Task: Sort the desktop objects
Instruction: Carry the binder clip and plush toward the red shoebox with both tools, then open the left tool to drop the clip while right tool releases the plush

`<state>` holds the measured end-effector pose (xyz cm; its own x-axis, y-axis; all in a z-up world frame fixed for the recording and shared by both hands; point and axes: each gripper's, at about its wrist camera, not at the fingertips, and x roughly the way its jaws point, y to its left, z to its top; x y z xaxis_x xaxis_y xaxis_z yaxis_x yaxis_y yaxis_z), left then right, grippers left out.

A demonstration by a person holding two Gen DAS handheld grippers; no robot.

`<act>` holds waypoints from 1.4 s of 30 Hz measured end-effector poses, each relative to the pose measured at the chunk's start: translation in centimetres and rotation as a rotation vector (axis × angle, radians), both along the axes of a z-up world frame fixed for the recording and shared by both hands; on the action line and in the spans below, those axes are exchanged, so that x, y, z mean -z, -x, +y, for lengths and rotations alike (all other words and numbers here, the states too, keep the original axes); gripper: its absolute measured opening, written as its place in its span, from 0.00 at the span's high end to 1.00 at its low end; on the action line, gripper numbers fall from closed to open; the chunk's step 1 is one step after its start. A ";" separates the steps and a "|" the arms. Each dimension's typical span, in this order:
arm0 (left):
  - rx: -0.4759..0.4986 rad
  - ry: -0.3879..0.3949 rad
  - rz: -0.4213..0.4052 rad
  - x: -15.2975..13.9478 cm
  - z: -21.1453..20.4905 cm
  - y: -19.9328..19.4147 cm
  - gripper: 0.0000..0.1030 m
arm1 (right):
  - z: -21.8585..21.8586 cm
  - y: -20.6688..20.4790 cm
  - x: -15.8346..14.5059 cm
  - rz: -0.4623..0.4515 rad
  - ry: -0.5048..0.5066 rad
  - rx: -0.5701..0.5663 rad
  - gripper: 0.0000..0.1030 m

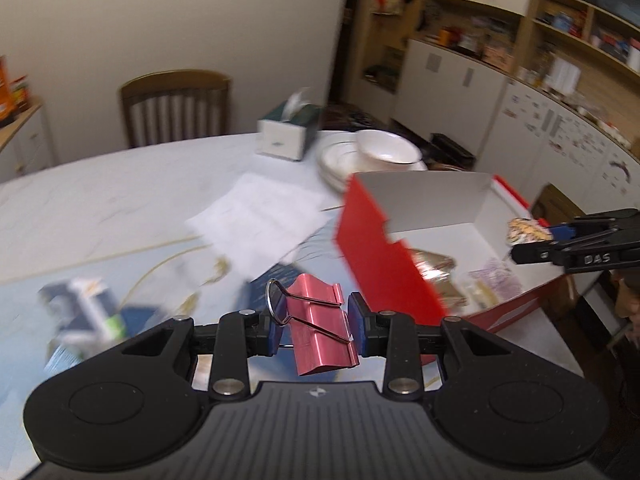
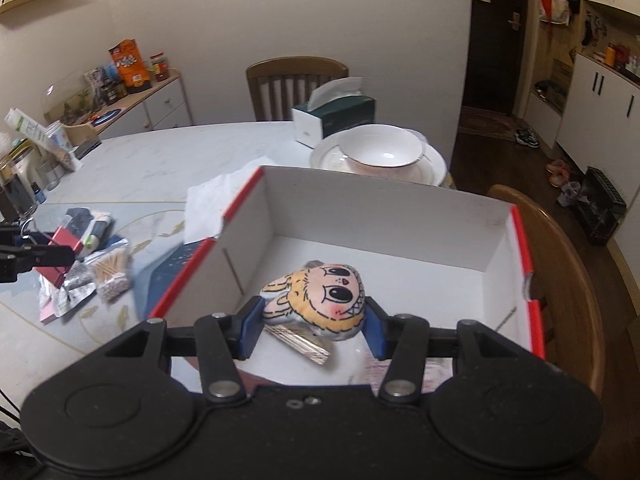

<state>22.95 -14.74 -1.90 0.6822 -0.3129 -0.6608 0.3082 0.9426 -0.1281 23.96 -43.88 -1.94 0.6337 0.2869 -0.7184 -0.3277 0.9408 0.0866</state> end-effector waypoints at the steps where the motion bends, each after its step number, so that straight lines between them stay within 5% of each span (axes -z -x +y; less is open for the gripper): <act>1: 0.022 -0.003 0.000 -0.1 -0.9 -0.4 0.69 | -0.3 0.0 0.1 0.000 0.002 0.006 0.51; 17: 0.304 -0.088 0.003 0.8 -12.0 -5.3 0.69 | -4.5 -3.4 2.0 0.070 -0.005 0.098 0.51; 30: 0.389 -0.139 0.101 3.9 -16.6 -8.7 0.79 | -4.6 -7.9 3.7 0.160 -0.019 0.114 0.52; 42: 0.405 -0.137 0.198 6.3 -16.7 -9.3 0.79 | -3.2 -10.9 7.0 0.305 0.081 0.098 0.51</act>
<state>32.24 -31.42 -8.17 0.3799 -0.4287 -0.8197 0.6367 0.7640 -0.1045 34.86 -47.08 -8.90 0.4075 0.1694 -0.8973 -0.2055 0.9745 0.0906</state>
